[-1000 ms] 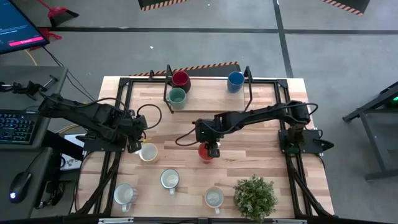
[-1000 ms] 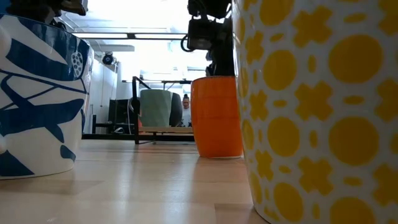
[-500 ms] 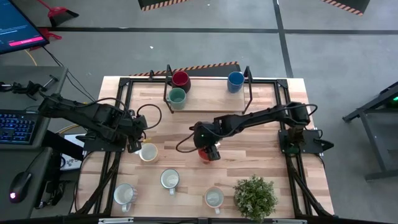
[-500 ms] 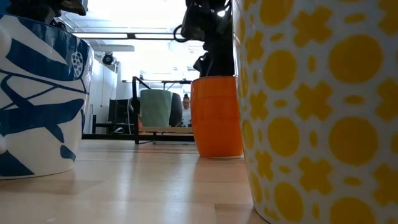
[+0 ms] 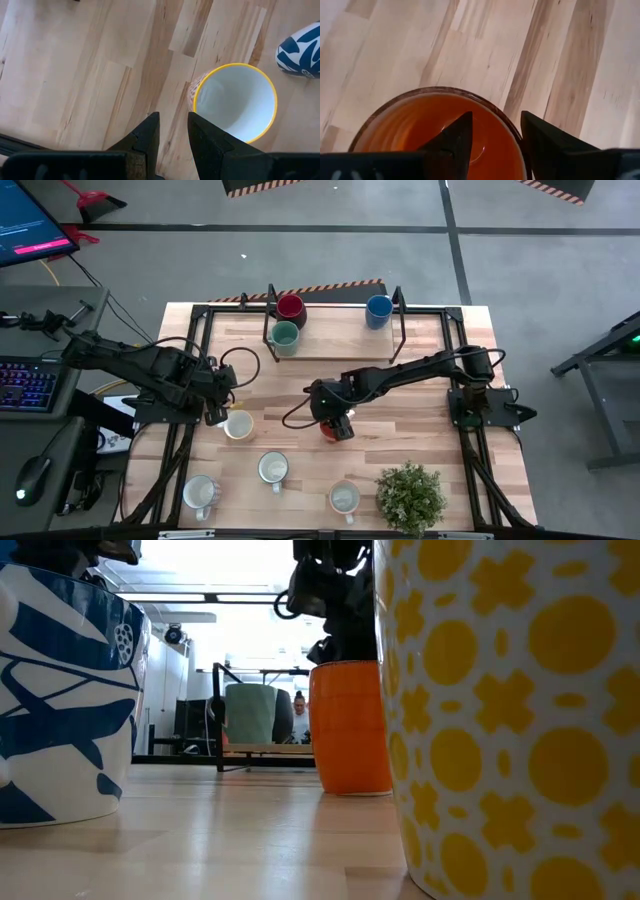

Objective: Place coffee mugs
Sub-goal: Put the orange mug on the shelf

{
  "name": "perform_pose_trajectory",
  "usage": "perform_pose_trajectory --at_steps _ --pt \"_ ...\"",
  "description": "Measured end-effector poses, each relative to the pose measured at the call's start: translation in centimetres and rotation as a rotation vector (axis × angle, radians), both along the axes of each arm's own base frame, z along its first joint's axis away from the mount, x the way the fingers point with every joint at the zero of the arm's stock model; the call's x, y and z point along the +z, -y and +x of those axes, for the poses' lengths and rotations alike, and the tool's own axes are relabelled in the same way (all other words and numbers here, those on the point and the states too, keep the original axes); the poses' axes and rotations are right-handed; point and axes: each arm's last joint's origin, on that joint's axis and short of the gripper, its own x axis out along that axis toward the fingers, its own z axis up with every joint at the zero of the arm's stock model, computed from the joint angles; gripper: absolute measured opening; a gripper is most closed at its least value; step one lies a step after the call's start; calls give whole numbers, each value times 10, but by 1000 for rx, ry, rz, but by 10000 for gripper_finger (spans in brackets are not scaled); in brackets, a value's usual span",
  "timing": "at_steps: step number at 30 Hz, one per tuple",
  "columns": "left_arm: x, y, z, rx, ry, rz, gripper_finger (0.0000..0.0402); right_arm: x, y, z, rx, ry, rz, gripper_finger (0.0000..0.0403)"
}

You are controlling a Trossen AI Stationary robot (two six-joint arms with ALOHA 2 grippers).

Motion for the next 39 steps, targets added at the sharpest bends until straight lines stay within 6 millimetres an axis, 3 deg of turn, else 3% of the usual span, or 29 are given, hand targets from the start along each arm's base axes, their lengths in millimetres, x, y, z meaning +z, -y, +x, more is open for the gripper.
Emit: perform_pose_trajectory --at_steps 18,22,26,29,36,39 --pt "0 0 0 0 0 0 90 -13 1 3 -5 -28 -47 142" --pt "0 0 0 0 0 1 90 -13 2 3 -13 -25 -56 112" --pt "0 0 0 -16 -1 10 90 -13 2 4 -56 -27 -56 56" --pt "0 -1 0 -11 4 29 90 -11 3 4 -102 -25 -55 15" --pt "0 -1 0 -8 6 36 90 -9 9 4 -330 -18 -50 6" --pt "0 -1 0 -4 10 52 90 -6 20 5 -543 0 -23 2"
